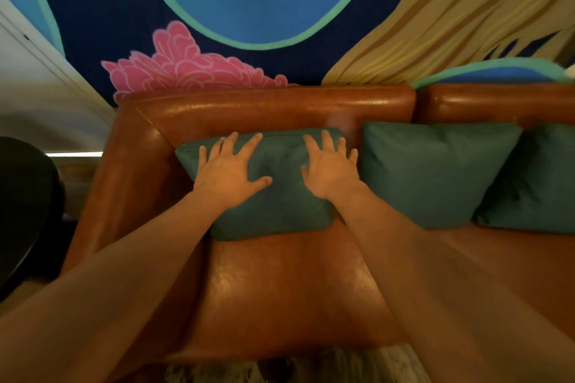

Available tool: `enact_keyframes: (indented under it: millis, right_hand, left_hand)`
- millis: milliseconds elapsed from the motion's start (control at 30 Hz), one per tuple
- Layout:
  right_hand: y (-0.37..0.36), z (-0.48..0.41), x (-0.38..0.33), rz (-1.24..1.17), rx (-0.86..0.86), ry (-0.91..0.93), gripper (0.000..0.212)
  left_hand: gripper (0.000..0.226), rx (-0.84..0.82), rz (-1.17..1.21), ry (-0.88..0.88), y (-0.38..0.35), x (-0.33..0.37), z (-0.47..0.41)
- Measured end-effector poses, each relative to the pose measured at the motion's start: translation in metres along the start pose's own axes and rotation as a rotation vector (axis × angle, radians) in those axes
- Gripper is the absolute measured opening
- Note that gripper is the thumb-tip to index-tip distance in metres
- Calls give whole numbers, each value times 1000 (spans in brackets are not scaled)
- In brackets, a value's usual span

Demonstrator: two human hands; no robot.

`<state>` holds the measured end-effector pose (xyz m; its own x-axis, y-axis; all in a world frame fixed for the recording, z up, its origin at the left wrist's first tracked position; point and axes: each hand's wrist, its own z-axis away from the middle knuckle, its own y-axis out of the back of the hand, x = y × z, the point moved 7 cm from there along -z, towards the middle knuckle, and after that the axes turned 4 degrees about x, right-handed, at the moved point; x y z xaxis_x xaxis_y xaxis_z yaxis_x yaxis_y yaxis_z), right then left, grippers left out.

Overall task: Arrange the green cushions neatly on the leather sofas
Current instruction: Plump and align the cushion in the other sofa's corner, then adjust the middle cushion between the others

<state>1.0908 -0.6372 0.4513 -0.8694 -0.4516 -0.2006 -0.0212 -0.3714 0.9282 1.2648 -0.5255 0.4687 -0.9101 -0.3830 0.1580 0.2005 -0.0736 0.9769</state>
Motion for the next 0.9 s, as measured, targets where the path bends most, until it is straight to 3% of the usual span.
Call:
enact_keyframes:
  millis: [300, 633, 900]
  right_hand:
    - [70, 85, 42, -20, 92, -72, 77]
    - [105, 131, 84, -4, 151, -101, 76]
    - [129, 158, 159, 4, 177, -172, 76]
  left_hand:
    - [98, 81, 54, -71, 57, 71, 64]
    - [97, 78, 69, -110, 73, 131, 88]
    - [97, 59, 66, -144, 68, 190, 93]
